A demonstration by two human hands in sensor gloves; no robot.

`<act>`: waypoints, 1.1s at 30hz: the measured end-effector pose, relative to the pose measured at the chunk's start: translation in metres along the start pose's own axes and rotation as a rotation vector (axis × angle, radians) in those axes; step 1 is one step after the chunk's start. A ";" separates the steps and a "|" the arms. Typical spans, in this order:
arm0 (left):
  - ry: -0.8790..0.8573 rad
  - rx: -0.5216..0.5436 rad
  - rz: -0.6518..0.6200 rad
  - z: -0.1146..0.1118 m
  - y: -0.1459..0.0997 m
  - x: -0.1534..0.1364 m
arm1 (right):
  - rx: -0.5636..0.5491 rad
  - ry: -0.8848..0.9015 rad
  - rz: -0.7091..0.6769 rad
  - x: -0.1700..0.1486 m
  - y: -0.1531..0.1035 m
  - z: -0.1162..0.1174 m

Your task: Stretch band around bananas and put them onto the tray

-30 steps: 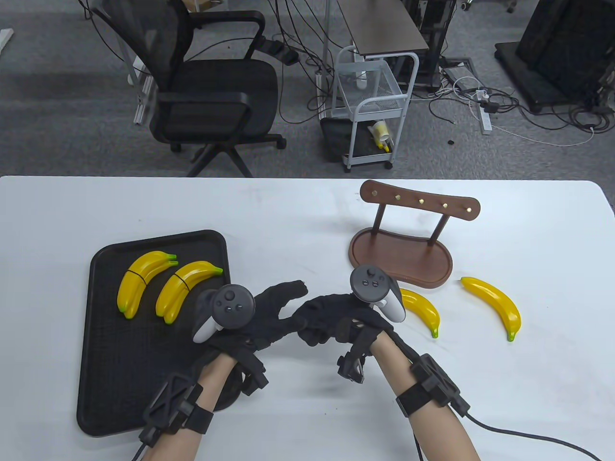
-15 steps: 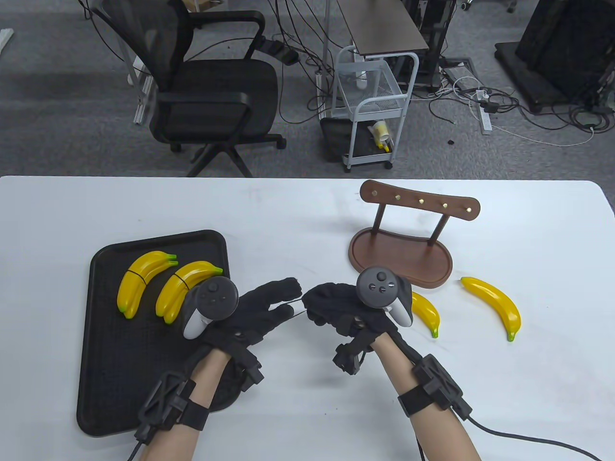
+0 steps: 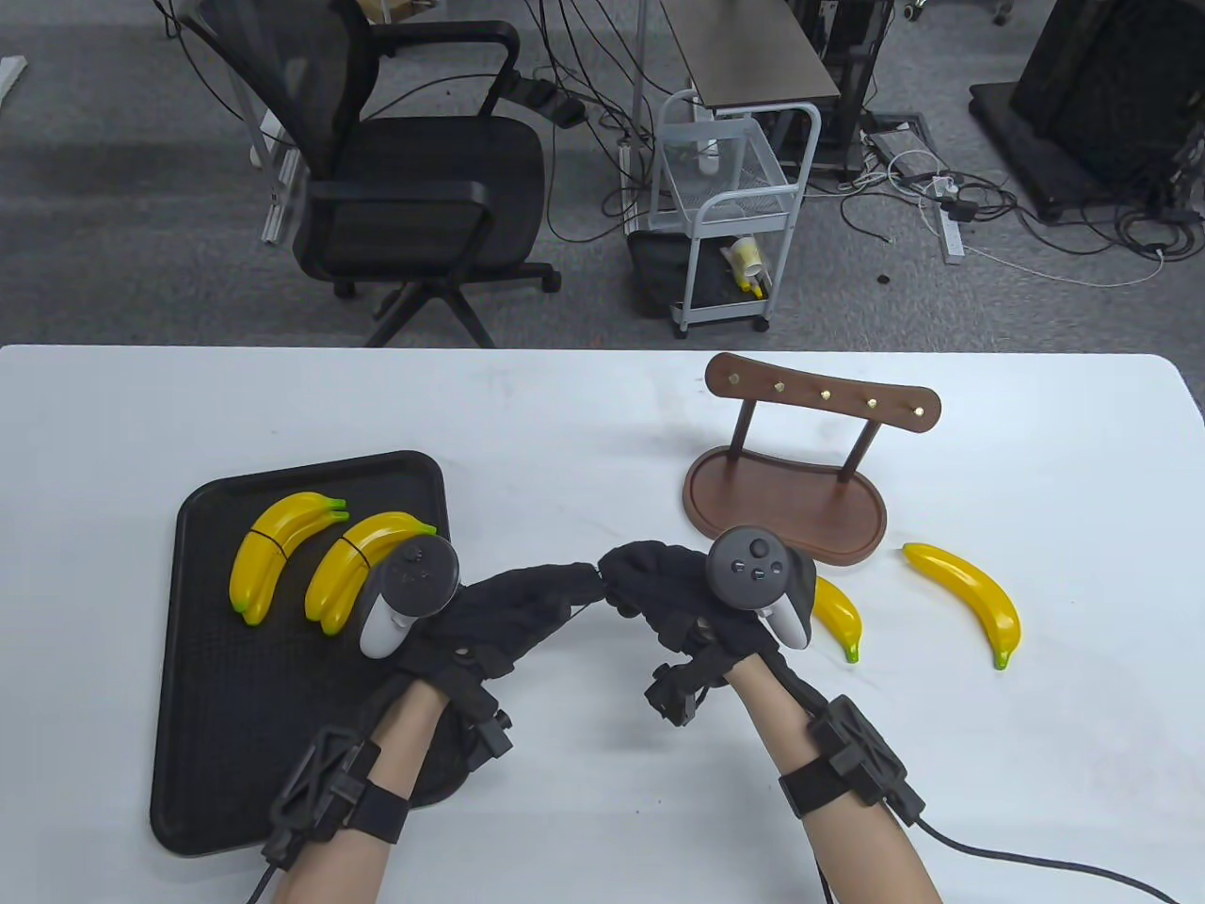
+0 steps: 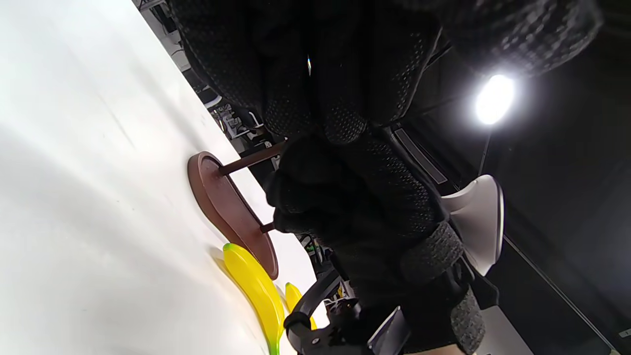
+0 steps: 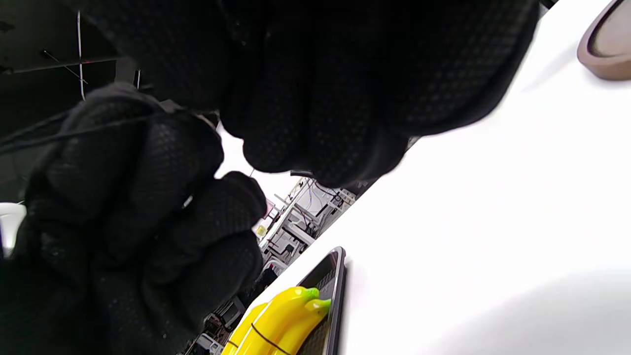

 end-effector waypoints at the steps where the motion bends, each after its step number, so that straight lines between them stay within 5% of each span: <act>1: -0.002 0.000 -0.002 0.000 0.000 0.000 | 0.011 0.009 0.001 -0.001 0.000 0.001; 17: -0.095 -0.017 -0.015 0.000 0.000 -0.001 | 0.152 0.130 -0.020 -0.010 0.002 0.016; 33: -0.067 -0.015 -0.012 0.006 -0.001 0.004 | 0.141 0.173 -0.023 -0.012 0.000 0.012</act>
Point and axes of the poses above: the tracker on the back of each hand, its own x axis roughly to the thumb side, its own y axis roughly from the wrist to the fingertips, z = x × y, the point moved 1 cm from there along y, roughly from the wrist to the fingertips, and after that the axes turned 2 degrees about -x, right-handed, at the moved point
